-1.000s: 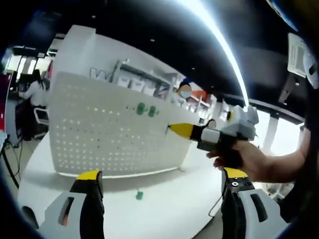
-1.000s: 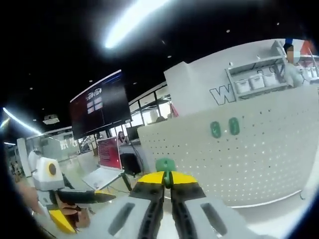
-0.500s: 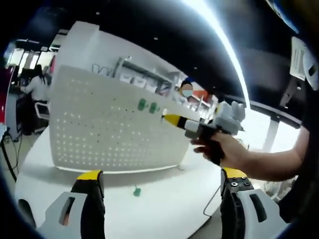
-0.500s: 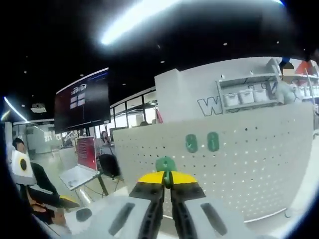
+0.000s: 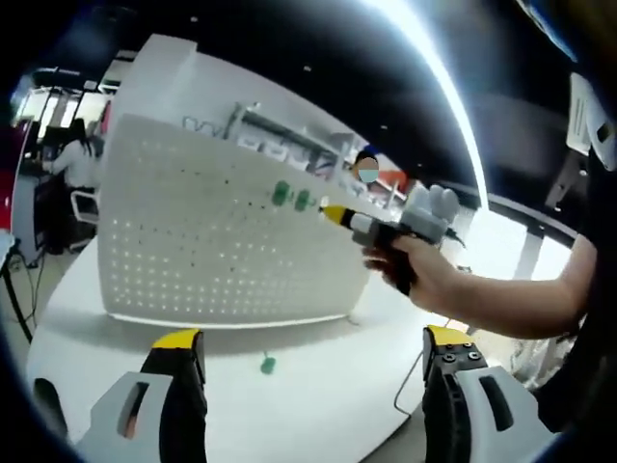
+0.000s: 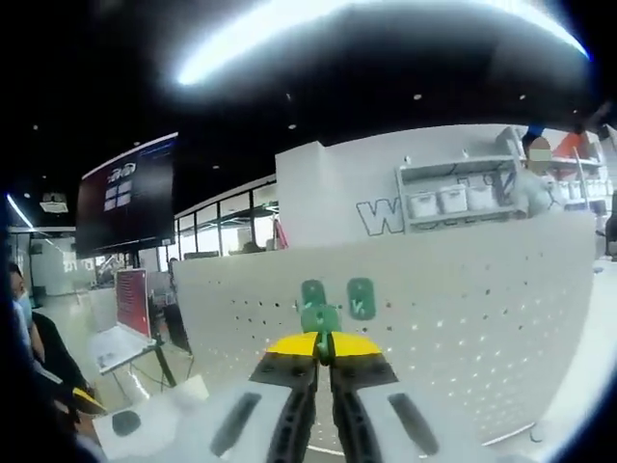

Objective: Insert the hook assembly into the mounting plate slot until the hook locks in place.

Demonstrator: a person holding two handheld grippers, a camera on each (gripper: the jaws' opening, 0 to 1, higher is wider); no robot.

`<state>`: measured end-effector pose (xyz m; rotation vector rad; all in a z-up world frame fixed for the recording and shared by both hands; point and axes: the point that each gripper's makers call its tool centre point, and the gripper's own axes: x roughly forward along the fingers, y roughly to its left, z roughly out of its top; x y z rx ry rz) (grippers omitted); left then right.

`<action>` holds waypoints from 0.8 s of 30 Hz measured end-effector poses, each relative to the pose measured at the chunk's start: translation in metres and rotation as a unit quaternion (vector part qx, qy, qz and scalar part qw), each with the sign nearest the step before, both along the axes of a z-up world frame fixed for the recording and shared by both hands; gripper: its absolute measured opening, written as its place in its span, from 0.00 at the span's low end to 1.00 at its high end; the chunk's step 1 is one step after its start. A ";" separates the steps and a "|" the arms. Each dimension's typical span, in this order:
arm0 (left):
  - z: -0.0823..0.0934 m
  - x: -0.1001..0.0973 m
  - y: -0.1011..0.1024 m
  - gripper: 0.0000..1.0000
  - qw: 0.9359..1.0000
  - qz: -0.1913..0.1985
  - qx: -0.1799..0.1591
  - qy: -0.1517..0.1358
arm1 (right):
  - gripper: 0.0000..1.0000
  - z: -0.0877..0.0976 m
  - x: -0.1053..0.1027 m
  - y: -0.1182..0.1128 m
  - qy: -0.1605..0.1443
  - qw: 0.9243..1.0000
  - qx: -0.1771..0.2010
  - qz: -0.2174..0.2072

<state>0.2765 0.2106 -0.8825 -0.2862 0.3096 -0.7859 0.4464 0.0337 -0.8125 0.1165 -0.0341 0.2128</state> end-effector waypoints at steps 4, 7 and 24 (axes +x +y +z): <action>-0.001 0.003 0.004 0.94 1.000 0.005 0.003 0.001 | 0.01 0.001 0.006 -0.008 -0.001 1.000 -0.001 -0.011; -0.001 0.004 0.006 0.94 1.000 0.008 0.001 0.002 | 0.01 0.002 0.011 -0.015 -0.005 1.000 -0.001 -0.021; -0.005 0.012 0.014 0.93 1.000 0.013 0.003 0.010 | 0.01 0.015 0.038 -0.046 -0.024 0.997 0.003 -0.068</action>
